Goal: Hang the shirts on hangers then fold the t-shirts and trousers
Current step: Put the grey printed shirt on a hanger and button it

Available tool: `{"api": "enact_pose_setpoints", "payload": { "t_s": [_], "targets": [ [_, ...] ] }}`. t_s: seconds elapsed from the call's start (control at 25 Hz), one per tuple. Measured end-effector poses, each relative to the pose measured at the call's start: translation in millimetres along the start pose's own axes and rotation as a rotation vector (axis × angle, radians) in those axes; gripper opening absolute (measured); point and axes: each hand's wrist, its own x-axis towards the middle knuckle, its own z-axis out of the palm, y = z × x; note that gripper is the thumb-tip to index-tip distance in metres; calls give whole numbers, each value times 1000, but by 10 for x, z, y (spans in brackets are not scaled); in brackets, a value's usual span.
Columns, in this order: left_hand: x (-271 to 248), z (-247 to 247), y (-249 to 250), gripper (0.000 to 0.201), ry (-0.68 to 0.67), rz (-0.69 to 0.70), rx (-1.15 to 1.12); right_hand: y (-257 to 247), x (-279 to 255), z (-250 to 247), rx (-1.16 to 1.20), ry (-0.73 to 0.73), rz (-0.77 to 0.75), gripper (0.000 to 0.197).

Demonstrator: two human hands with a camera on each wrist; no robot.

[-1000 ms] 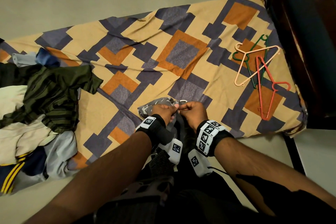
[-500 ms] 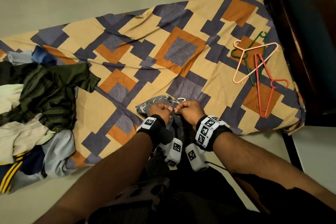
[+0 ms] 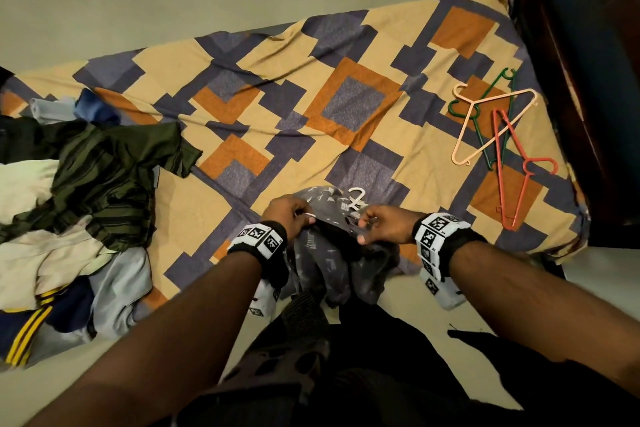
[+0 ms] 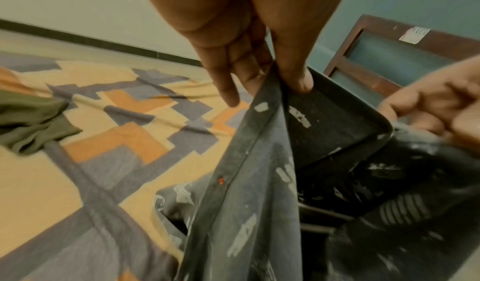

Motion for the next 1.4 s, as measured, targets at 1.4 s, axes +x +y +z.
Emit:
{"api": "enact_pose_setpoints", "payload": {
  "t_s": [1.4],
  "targets": [
    [-476,-203,497,11,0,242,-359,-654,-569,269,798,548,-113,35]
  ]
}}
